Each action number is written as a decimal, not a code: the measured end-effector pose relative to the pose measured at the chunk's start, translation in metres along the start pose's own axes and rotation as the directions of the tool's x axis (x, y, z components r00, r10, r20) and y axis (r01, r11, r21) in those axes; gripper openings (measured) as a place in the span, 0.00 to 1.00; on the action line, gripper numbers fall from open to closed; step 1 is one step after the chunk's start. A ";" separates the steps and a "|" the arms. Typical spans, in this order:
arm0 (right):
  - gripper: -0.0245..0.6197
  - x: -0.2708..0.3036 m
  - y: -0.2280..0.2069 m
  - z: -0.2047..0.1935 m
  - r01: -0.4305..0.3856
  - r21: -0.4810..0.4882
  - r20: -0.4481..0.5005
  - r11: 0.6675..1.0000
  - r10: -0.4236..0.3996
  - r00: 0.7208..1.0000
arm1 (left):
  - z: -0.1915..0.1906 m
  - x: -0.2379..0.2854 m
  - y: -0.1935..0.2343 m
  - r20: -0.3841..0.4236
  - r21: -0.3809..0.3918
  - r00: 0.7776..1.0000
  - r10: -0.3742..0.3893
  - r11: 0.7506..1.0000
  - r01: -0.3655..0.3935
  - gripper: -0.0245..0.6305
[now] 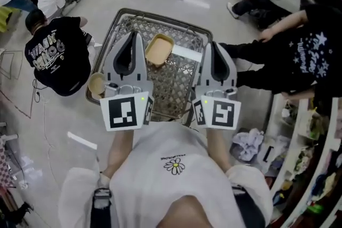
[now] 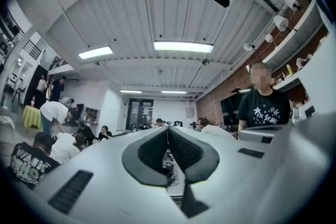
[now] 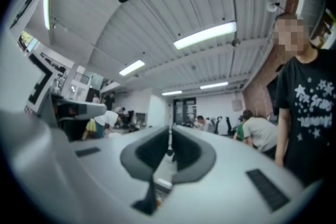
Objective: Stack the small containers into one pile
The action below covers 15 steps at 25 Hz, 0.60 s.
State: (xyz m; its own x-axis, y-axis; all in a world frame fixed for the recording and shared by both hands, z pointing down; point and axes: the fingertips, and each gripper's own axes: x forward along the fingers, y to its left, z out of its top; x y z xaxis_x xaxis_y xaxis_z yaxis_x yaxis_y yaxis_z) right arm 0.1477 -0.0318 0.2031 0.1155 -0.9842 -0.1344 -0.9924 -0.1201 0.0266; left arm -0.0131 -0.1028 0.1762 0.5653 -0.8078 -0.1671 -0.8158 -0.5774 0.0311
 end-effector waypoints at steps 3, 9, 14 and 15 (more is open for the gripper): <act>0.09 -0.006 -0.004 -0.028 0.003 0.020 -0.040 1.000 -0.002 0.999 | -0.037 -0.005 0.000 -0.055 0.026 0.998 0.018 1.000 -0.017 0.08; 0.09 -0.015 -0.004 -0.040 0.006 0.027 -0.076 1.000 -0.004 0.997 | -0.075 -0.017 -0.004 -0.137 -0.015 0.990 0.020 1.000 -0.022 0.08; 0.09 -0.020 0.005 -0.043 -0.015 0.025 -0.086 1.000 0.017 0.996 | -0.070 -0.022 -0.005 -0.133 0.014 0.991 0.029 1.000 -0.027 0.08; 0.09 -0.021 0.005 -0.044 -0.017 0.028 -0.086 0.999 0.019 0.996 | -0.069 -0.023 -0.006 -0.128 0.015 0.991 0.030 0.999 -0.028 0.08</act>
State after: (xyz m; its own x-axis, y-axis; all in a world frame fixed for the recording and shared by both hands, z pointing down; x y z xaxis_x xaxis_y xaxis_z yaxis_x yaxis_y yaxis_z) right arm 0.1419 -0.0172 0.2499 0.0998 -0.9939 -0.0478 -0.9950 -0.1000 0.0014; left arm -0.0133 -0.0892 0.2475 0.5518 -0.8331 -0.0387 -0.8331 -0.5527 0.0209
